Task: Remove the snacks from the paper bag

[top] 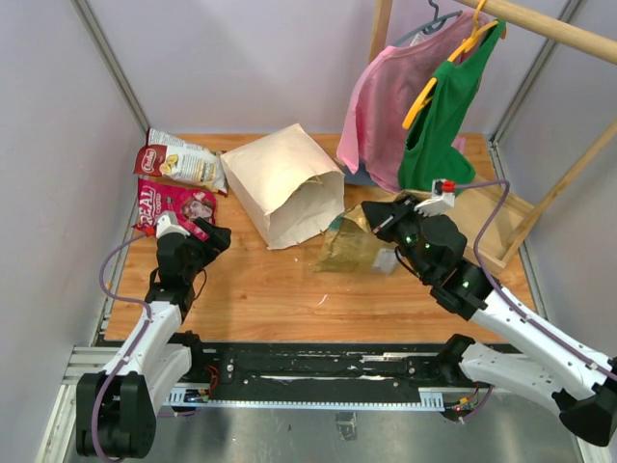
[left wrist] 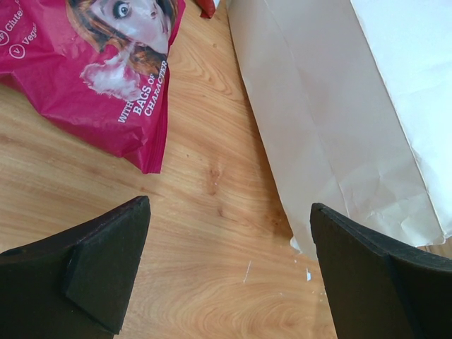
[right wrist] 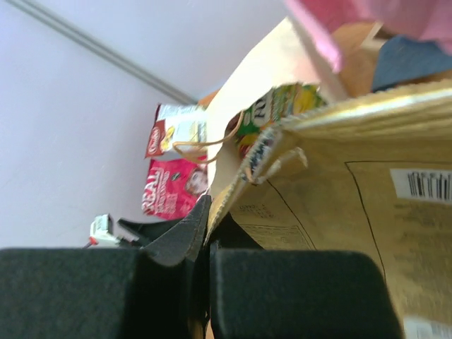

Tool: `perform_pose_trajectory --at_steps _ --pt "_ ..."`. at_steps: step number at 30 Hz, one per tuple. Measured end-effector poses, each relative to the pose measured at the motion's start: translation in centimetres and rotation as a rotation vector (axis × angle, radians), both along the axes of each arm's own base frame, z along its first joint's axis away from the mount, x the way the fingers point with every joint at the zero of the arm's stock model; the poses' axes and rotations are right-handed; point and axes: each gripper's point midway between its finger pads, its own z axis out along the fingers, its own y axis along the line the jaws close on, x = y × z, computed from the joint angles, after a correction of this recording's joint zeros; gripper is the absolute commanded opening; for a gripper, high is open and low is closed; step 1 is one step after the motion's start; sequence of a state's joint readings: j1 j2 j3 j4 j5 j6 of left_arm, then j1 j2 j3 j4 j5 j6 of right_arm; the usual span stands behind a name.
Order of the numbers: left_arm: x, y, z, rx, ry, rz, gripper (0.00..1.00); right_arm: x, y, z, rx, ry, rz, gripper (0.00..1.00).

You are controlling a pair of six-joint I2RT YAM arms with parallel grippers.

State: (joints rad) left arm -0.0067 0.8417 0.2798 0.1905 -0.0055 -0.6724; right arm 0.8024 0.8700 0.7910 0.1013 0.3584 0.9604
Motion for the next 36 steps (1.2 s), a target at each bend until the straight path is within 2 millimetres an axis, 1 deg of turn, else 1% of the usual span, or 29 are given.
perform_pose_trajectory --at_steps 3,5,7,8,13,16,19,22,24,26,30,33,34,35,36 --pt "0.0 0.0 0.0 -0.005 0.000 0.001 0.99 0.4 -1.7 0.4 -0.057 -0.040 -0.060 0.01" --pt "0.0 0.0 0.0 -0.005 0.000 0.001 0.99 1.0 -2.5 0.0 -0.091 -0.041 -0.086 0.01" --pt "0.0 -0.1 0.1 -0.006 -0.001 0.000 0.99 2.3 -3.3 -0.8 -0.130 -0.027 -0.110 0.01" --pt "0.0 -0.1 0.1 -0.006 -0.002 -0.001 0.99 2.6 -3.3 -1.2 -0.141 -0.020 -0.107 0.01" --pt "-0.1 0.0 0.6 -0.005 -0.018 0.000 0.99 5.7 -3.0 -4.2 -0.223 0.061 -0.072 0.01" --pt "-0.1 0.0 0.9 -0.005 -0.031 0.000 0.99 7.0 -2.8 -5.7 -0.246 0.086 -0.023 0.01" --pt "-0.2 0.0 0.9 -0.001 -0.029 -0.001 1.00 7.8 -2.5 -6.1 -0.240 0.086 0.058 0.01" --pt "-0.3 0.1 1.0 0.008 -0.030 0.002 1.00 7.9 -2.4 -6.2 -0.216 0.076 0.130 0.01" --pt "-0.4 0.2 1.1 0.016 -0.035 0.006 1.00 7.2 -2.7 -6.8 -0.204 0.068 0.158 0.01" --pt "-0.4 0.3 1.2 0.021 -0.035 0.009 1.00 5.6 -3.6 -8.6 -0.201 0.083 0.178 0.01" --pt "-0.4 0.4 1.0 0.023 -0.028 0.011 0.99 1.9 -6.7 -12.2 -0.216 0.129 0.154 0.01" --pt "-0.3 0.2 0.4 0.018 -0.008 0.005 0.98 -0.7 -8.5 -14.6 -0.243 0.170 0.131 0.02" --pt "-0.3 0.2 0.2 0.015 -0.003 0.003 0.98 -1.6 -9.1 -15.3 -0.254 0.181 0.118 0.05" --pt "-0.3 0.1 0.0 0.011 0.005 0.000 0.98 -2.4 -9.5 -16.1 -0.263 0.195 0.108 0.13" --pt "-0.3 0.0 -0.2 0.008 0.012 -0.004 0.97 -3.1 -10.1 -16.9 -0.272 0.208 0.095 0.18"
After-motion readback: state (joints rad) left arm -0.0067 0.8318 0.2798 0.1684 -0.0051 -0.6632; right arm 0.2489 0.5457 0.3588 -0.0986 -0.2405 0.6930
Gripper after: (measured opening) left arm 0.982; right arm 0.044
